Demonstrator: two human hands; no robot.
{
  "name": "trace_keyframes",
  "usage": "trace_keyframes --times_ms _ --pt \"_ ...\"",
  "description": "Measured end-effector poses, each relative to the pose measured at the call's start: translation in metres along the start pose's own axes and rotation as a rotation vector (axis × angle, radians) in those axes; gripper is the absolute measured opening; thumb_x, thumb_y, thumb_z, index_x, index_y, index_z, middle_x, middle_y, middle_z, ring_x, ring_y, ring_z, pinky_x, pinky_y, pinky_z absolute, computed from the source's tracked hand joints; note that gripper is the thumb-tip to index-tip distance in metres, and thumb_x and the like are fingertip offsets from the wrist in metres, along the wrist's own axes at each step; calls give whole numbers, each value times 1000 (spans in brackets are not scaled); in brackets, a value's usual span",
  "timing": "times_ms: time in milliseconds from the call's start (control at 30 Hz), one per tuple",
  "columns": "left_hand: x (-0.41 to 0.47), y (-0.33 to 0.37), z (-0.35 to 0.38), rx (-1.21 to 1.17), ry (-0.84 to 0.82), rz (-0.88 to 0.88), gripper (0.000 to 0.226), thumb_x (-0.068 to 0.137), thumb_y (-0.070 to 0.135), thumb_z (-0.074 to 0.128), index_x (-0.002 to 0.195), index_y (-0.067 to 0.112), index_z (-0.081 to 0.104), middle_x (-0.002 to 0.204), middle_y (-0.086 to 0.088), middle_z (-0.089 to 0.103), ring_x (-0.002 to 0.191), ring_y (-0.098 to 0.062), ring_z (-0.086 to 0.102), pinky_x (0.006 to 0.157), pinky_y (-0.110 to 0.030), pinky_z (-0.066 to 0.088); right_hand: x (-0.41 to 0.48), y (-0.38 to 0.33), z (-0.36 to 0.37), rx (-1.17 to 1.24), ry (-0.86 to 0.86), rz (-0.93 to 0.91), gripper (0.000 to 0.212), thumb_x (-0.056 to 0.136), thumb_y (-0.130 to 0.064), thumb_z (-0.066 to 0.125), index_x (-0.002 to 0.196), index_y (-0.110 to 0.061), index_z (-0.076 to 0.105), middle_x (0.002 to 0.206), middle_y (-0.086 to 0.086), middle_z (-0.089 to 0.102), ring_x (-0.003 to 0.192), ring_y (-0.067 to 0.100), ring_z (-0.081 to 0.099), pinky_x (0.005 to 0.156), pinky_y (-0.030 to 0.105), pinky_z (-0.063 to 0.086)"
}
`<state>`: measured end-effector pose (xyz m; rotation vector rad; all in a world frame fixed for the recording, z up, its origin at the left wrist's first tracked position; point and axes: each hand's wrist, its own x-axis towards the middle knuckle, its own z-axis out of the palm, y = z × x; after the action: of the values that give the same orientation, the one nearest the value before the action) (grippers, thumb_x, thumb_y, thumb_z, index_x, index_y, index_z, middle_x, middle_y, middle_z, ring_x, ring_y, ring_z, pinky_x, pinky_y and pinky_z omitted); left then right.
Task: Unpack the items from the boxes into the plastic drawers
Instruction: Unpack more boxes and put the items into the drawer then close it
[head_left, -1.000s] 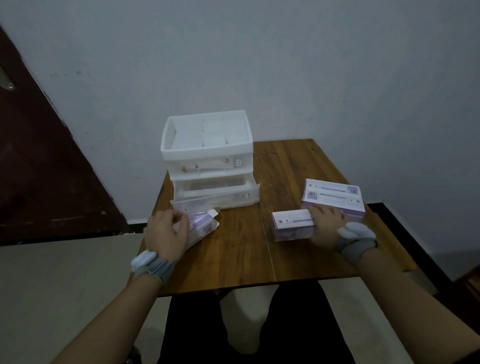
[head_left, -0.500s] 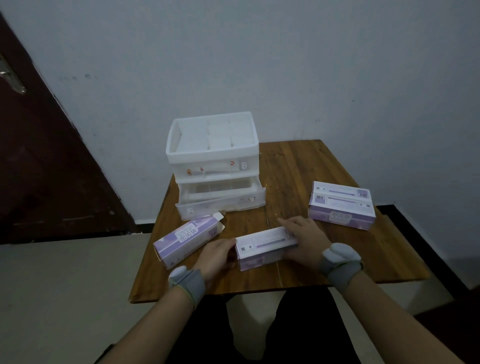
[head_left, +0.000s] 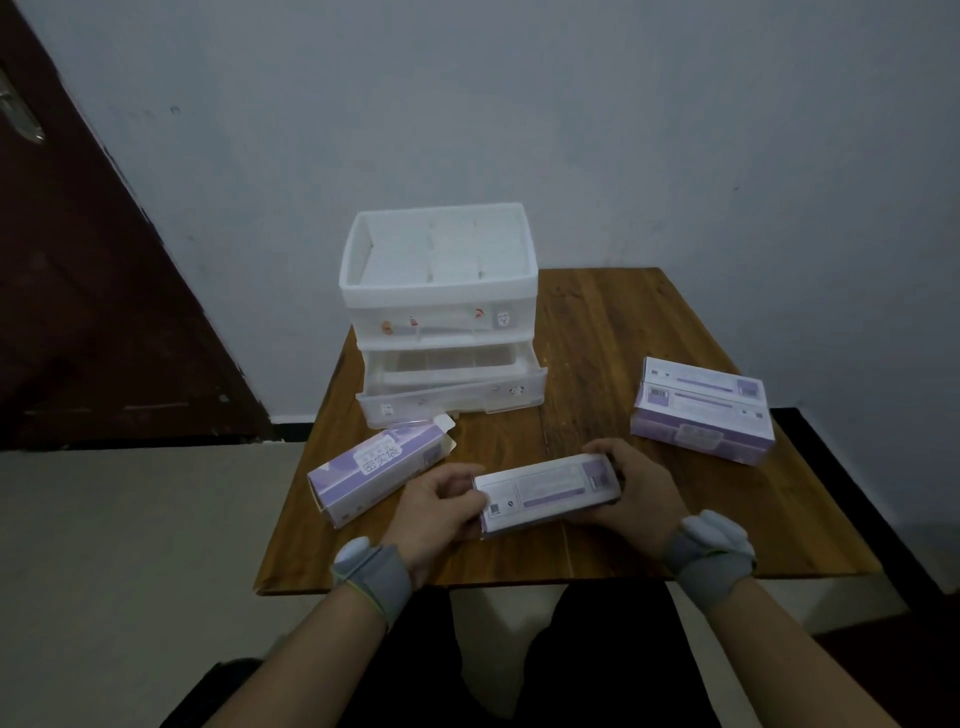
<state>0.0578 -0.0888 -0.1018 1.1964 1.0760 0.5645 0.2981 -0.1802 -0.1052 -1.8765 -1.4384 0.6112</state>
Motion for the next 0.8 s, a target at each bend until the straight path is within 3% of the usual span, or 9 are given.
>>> trace_keyframes --times_ms 100,233,333,433,500,600,800 --pt "-1 10 -2 75 52 82 32 83 9 73 108 22 59 106 1 69 97 -16 68 64 -22 57 1 0 -1 12 -19 21 69 59 -36 90 116 -27 52 111 -12 60 104 5 58 84 16 48" --pt "2 22 -10 146 159 180 25 87 8 66 105 22 58 103 1 66 88 -10 64 59 -19 52 6 -3 -1 4 -39 69 69 54 -45 89 109 -31 49 110 -13 59 102 7 57 84 20 50" --pt "3 32 -15 -34 156 203 22 92 4 55 106 21 60 107 -14 66 90 -21 66 65 -30 56 7 -8 2 25 -60 136 76 46 -58 85 106 -33 45 109 -14 57 100 5 57 80 21 51" --pt "3 42 -16 -212 138 230 34 93 0 54 113 27 56 104 -11 72 97 -27 69 80 -42 59 7 -12 11 6 -75 165 84 40 -79 76 106 -37 44 107 -18 56 96 2 57 74 19 50" --pt "2 47 -13 -354 108 248 34 93 -1 55 115 25 52 96 -6 76 93 -24 72 76 -37 61 5 -15 20 1 -102 186 87 37 -86 71 106 -40 44 105 -21 56 92 0 57 69 16 48" --pt "1 55 -6 -369 129 286 22 95 6 56 111 20 53 96 -8 76 94 -24 72 72 -31 61 2 -20 40 7 -107 186 84 38 -90 67 105 -47 39 100 -25 56 87 -5 57 64 11 45" --pt "-2 57 2 -218 -4 298 23 98 14 53 112 21 70 110 -3 72 102 -18 69 83 -37 58 0 -23 53 -36 -48 106 78 46 -91 64 110 -49 47 109 -22 61 97 0 59 79 24 54"
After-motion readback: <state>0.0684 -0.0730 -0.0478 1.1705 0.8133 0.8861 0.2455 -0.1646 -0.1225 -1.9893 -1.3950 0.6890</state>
